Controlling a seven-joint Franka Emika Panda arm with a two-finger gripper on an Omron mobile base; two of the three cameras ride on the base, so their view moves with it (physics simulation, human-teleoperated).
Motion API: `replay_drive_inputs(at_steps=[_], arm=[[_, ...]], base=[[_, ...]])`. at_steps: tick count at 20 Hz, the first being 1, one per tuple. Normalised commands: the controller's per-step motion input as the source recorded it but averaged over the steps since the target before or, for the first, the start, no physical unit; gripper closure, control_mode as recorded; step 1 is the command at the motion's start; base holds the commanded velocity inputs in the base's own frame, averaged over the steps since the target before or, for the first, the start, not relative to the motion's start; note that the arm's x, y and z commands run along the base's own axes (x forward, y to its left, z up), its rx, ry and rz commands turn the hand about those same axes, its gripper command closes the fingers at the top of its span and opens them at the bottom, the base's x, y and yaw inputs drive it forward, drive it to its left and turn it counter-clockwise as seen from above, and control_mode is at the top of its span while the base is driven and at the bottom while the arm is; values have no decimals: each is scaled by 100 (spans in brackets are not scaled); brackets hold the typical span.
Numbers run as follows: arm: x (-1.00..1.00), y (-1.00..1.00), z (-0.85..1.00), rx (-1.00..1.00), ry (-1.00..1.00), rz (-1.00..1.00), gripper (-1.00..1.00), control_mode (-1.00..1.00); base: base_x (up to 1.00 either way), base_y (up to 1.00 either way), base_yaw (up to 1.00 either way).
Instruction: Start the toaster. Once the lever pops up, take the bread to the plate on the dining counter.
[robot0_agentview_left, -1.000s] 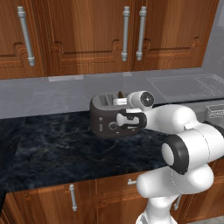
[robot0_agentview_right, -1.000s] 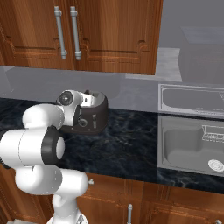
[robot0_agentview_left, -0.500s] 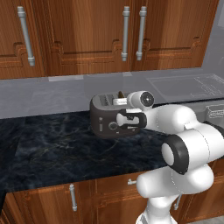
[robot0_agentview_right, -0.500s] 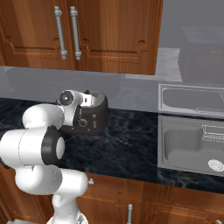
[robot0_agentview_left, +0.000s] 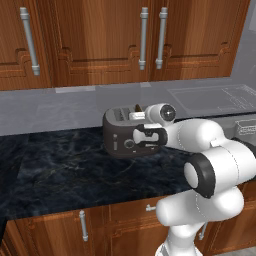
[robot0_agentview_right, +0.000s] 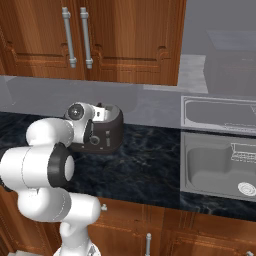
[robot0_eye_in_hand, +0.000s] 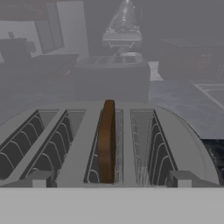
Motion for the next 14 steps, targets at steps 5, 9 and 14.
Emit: replay_drive_inputs(at_steps=[5, 9, 14], arm=[[8, 1, 0, 0, 0, 0, -100, -100], [2, 7, 0, 0, 0, 0, -100, -100], [2, 7, 0, 0, 0, 0, -100, -100]], base=[[0, 0, 0], [0, 0, 0], [0, 0, 0]])
